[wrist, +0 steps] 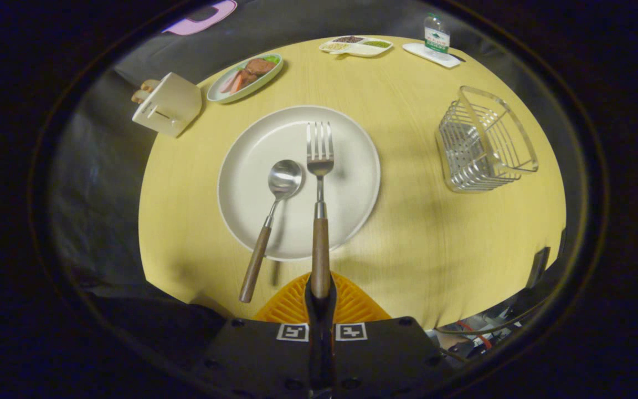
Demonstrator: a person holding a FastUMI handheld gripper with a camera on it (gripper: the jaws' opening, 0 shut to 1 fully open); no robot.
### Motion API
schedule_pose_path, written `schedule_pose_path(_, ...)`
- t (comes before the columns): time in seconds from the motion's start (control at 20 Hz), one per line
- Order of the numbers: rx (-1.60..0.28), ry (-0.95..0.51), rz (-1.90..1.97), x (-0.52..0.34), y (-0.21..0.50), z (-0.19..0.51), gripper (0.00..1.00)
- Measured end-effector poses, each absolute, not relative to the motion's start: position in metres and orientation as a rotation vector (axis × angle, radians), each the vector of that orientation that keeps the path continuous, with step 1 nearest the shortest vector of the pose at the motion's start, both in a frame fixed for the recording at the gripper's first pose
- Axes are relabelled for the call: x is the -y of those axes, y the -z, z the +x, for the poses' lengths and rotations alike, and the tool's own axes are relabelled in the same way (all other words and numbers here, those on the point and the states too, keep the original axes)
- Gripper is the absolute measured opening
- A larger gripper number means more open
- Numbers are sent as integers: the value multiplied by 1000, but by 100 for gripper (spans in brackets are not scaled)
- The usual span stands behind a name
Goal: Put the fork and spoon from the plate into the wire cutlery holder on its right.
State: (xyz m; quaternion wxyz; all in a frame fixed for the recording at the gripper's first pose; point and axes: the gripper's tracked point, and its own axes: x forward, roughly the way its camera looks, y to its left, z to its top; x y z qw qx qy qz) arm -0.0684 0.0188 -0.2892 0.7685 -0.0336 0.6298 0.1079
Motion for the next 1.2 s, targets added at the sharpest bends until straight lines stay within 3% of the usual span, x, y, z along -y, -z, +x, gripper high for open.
schedule_pose_path(0.55, -1408, -58, -191, 98, 191, -45, 4)
schedule_pose_path(0.75, -1485, 10, -311, 137, 199, -32, 4)
schedule_pose_path(1.2, -1577, 1, -339, 131, 225, -16, 6)
